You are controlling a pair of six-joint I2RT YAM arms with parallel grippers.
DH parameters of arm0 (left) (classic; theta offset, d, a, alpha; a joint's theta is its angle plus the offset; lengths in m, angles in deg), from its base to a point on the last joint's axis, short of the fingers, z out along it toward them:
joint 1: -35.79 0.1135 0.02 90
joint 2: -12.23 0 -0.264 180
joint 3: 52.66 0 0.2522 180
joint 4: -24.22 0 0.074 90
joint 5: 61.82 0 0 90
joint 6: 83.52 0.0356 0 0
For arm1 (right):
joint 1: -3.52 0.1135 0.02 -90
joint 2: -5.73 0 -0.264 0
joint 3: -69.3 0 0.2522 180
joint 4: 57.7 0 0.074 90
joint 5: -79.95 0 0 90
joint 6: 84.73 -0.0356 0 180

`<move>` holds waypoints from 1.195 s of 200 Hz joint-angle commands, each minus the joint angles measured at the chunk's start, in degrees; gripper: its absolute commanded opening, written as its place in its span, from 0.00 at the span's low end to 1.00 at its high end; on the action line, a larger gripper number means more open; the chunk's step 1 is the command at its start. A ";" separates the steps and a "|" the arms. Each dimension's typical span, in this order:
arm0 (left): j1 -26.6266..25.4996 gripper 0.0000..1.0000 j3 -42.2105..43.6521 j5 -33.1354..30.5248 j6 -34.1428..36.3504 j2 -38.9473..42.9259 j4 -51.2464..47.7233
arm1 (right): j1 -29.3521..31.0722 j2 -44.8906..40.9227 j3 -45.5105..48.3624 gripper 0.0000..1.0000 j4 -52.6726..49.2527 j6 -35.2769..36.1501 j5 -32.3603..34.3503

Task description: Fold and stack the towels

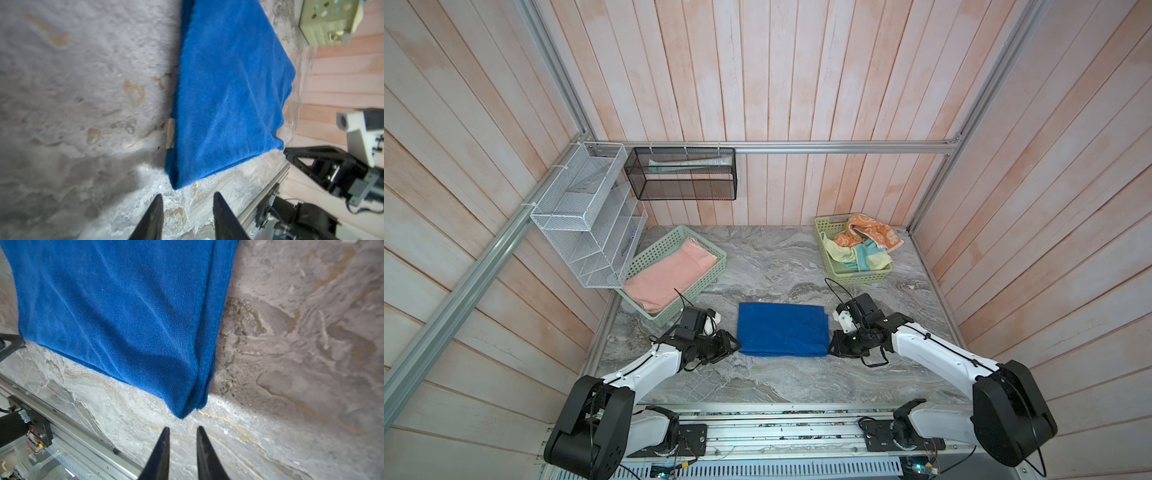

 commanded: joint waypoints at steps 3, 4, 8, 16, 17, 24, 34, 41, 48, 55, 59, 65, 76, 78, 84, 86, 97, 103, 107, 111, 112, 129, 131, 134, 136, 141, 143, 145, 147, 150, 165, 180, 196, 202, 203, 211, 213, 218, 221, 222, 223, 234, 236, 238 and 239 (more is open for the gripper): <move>1.33 0.46 -1.90 -2.26 2.63 0.09 -3.90 | 0.10 -0.65 -5.87 0.30 -3.50 0.53 3.58; 1.44 0.46 -1.99 -2.32 2.68 0.08 -3.98 | 0.13 -0.57 -6.02 0.30 -3.40 0.59 3.71; 1.68 0.47 -2.57 -2.43 2.86 -0.01 -4.12 | 0.27 -0.15 -6.67 0.30 -3.10 0.70 3.97; 2.26 0.47 -3.72 -2.63 3.23 -0.30 -4.26 | 0.57 0.93 -7.79 0.30 -1.93 0.94 4.09; 2.34 0.47 -3.87 -2.67 3.29 -0.38 -4.25 | 0.58 1.11 -7.95 0.30 -1.78 0.97 4.01; 2.66 0.48 -4.89 -2.72 3.70 -1.03 -4.16 | 0.86 2.50 -8.89 0.30 -0.51 1.14 3.67; 2.92 0.48 -6.31 -2.40 4.24 -2.31 -3.32 | 1.59 5.19 -10.37 0.30 1.35 1.52 3.08; 3.03 0.49 -7.15 -2.01 4.40 -3.61 -2.31 | 2.39 7.28 -11.57 0.31 2.58 1.89 2.98; 3.13 0.49 -7.71 -1.32 4.36 -5.09 -1.11 | 3.36 9.46 -13.06 0.31 3.52 2.18 3.06; 3.14 0.49 -8.40 -0.69 4.32 -6.74 -0.02 | 4.31 11.82 -14.42 0.31 4.09 2.68 3.14; 3.10 0.50 -8.78 -0.41 4.21 -7.75 0.53 | 5.00 13.03 -15.42 0.31 4.37 3.02 3.23; 3.11 0.50 -9.19 0.04 4.01 -9.19 1.59 | 5.83 15.05 -16.69 0.31 4.64 3.61 3.35; 3.14 0.50 -9.60 1.08 3.50 -11.54 3.80 | 7.42 18.21 -18.43 0.32 4.97 4.43 3.78; 3.11 0.50 -9.59 1.20 3.34 -11.99 4.24 | 7.55 18.56 -18.60 0.32 5.09 4.49 3.83; 3.11 0.50 -9.57 1.98 2.82 -13.17 5.66 | 8.20 20.12 -19.06 0.32 5.39 4.83 3.75; 3.08 0.49 -9.58 2.32 2.69 -13.50 6.11 | 8.30 20.60 -19.13 0.32 5.50 4.90 3.74; 3.04 0.49 -9.60 3.14 1.92 -15.07 8.17 | 8.96 22.50 -19.03 0.32 6.19 5.28 3.52; 3.08 0.50 -9.56 3.46 1.62 -15.92 8.96 | 9.21 23.25 -18.68 0.32 6.55 5.30 3.43; 3.04 0.50 -9.56 3.67 1.45 -16.41 9.45 | 9.36 23.58 -18.23 0.32 6.93 5.30 3.50; 2.99 0.50 -9.49 4.03 1.29 -16.90 9.98 | 9.43 23.91 -17.81 0.32 7.16 5.40 3.50; 3.02 0.50 -9.52 4.13 1.22 -16.94 10.03 | 9.45 24.02 -17.66 0.32 7.29 5.39 3.50; 2.65 0.50 -9.64 5.82 0.72 -19.33 11.54 | 9.39 24.44 -15.42 0.32 8.67 5.46 3.68; 2.53 0.50 -9.69 5.92 0.67 -19.61 11.64 | 9.43 24.47 -15.15 0.32 8.78 5.42 3.69; 2.43 0.50 -9.69 5.90 0.63 -19.98 11.73 | 9.45 24.51 -14.72 0.32 8.98 5.49 3.73; 2.32 0.50 -9.74 5.92 0.63 -20.21 11.75 | 9.42 24.51 -14.49 0.32 9.17 5.48 3.69; 2.08 0.50 -9.87 5.89 0.63 -20.96 11.72 | 9.47 24.56 -13.91 0.32 9.47 5.49 3.71; 1.95 0.50 -9.96 5.89 0.63 -21.18 11.69 | 9.43 24.59 -13.74 0.32 9.58 5.48 3.75; 1.84 0.50 -9.99 5.89 0.63 -21.44 11.68 | 9.42 24.57 -13.61 0.32 9.60 5.52 3.80; 1.73 0.50 -10.04 5.89 0.63 -21.70 11.63 | 9.39 24.57 -13.40 0.32 9.68 5.53 3.77; 1.64 0.50 -10.10 5.89 0.63 -22.13 11.59 | 9.43 24.66 -13.10 0.32 9.80 5.53 3.76; 0.91 0.51 -10.27 6.22 0.13 -23.92 12.07 | 9.46 24.72 -11.65 0.32 10.25 5.49 3.65; -0.08 0.51 -10.30 6.85 -0.85 -25.26 13.56 | 9.40 24.52 -10.29 0.32 11.22 5.23 3.15; -0.99 0.51 -10.85 7.38 -1.89 -26.71 14.90 | 9.46 24.46 -8.98 0.32 11.97 5.09 2.49; -1.25 0.51 -11.17 7.51 -2.25 -27.19 15.37 | 9.42 24.34 -8.65 0.32 12.11 5.07 2.31; -1.30 0.51 -11.20 7.54 -2.26 -27.23 15.46 | 9.45 24.36 -8.60 0.32 12.14 5.05 2.29; -1.60 0.50 -11.82 7.65 -2.46 -27.81 15.66 | 9.46 24.28 -8.39 0.32 12.25 5.16 2.27; -1.68 0.50 -11.95 7.65 -2.45 -27.97 15.70 | 9.45 24.25 -8.38 0.32 12.29 5.14 2.27; -1.78 0.47 -12.40 7.65 -2.49 -28.26 15.65 | 9.43 24.15 -8.37 0.32 12.15 5.20 2.27; -1.79 0.45 -12.68 7.73 -2.46 -28.46 15.51 | 9.42 24.10 -8.38 0.32 12.09 5.21 2.33; -1.75 0.43 -12.74 7.73 -2.41 -28.48 15.48 | 9.45 24.03 -8.38 0.32 12.04 5.26 2.39; -1.81 0.42 -12.86 7.74 -2.39 -28.49 15.47 | 9.46 23.99 -8.42 0.32 12.01 5.28 2.41; -1.88 0.25 -14.09 7.74 -1.86 -28.50 14.68 | 9.46 23.32 -8.98 0.32 11.48 5.57 2.85; -1.88 0.22 -14.40 7.70 -1.67 -28.50 14.45 | 9.42 23.16 -9.10 0.32 11.44 5.66 2.98; -1.92 0.18 -14.77 7.62 -1.49 -28.43 14.13 | 9.46 22.94 -9.26 0.32 11.34 5.74 3.08; -1.90 0.16 -14.93 7.59 -1.44 -28.37 13.95 | 9.47 22.83 -9.30 0.32 11.36 5.74 3.16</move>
